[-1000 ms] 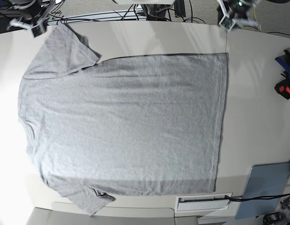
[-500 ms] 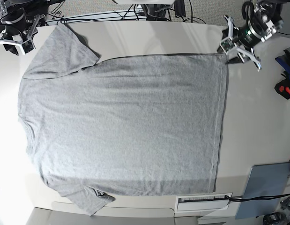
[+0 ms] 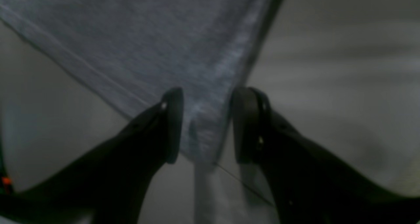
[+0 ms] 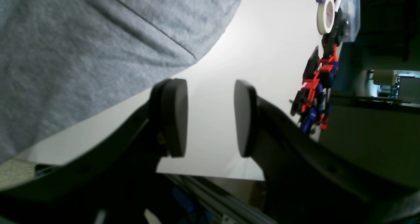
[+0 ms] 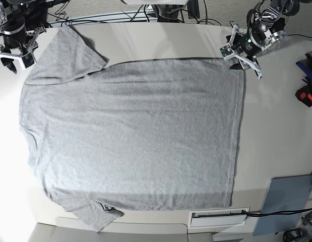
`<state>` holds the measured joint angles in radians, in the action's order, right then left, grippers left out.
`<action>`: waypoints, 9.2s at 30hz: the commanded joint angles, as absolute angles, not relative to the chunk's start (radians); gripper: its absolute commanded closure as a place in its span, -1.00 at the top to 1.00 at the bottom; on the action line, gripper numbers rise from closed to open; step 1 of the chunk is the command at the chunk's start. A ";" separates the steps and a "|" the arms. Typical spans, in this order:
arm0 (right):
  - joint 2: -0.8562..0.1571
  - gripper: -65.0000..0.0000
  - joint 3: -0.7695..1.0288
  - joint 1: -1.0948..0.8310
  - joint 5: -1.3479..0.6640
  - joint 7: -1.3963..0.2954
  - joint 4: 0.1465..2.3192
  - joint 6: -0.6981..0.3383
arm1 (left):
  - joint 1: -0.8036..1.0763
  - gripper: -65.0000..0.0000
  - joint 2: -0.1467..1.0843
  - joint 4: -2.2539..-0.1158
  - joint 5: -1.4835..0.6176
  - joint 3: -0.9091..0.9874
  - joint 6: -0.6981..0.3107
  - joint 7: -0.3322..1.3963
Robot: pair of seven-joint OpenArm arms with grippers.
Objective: Fold the T-shirt properly
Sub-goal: 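Move both grippers to the shoulder corners of the grey T-shirt, then grasp the shoulder corners with both grippers and pull toward the robot, then fold the shoulder edge over with both grippers and release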
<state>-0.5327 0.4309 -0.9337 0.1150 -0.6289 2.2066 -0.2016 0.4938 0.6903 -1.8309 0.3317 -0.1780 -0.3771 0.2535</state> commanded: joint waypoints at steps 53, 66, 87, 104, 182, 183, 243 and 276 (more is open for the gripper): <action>-0.831 -0.28 0.030 -0.821 0.470 -0.492 1.893 -0.513 | 0.382 -1.00 0.712 -1.666 0.375 -0.221 -0.465 0.217; -0.828 -0.28 -0.054 -0.708 0.494 -0.466 1.836 -0.497 | 0.382 -1.00 0.712 -1.666 0.375 -0.221 -0.465 0.217; -0.773 -0.28 -0.054 -0.653 0.483 -0.410 1.834 -0.501 | 0.382 -1.00 0.712 -1.666 0.375 -0.220 -0.464 0.217; -0.773 -0.28 -0.262 -0.500 0.491 -0.474 1.700 -0.503 | 0.382 -1.00 0.712 -1.666 0.375 -0.220 -0.465 0.217; -0.723 -1.00 -0.038 -0.632 0.411 -0.677 2.045 -0.253 | 0.517 -1.00 0.715 -1.872 -0.004 0.010 -0.358 0.418; -0.723 -1.00 -0.038 -0.620 0.403 -0.672 2.041 -0.253 | 0.514 -1.00 0.708 -1.864 -0.004 0.010 -0.365 0.411; -0.723 -1.00 -0.064 -0.310 0.277 -0.542 1.805 -0.344 | 0.463 -1.00 0.629 -1.860 0.030 0.010 -0.270 0.394; -0.722 -1.00 -0.079 -0.256 0.128 -0.716 1.805 -0.121 | 0.463 -1.00 0.521 -1.862 -0.254 0.190 -0.277 0.456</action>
<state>-0.7033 -0.0937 -0.2615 0.1196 -0.7258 1.7931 -0.1345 0.4652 0.5076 -1.8473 -0.2535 0.1844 -0.2829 0.4736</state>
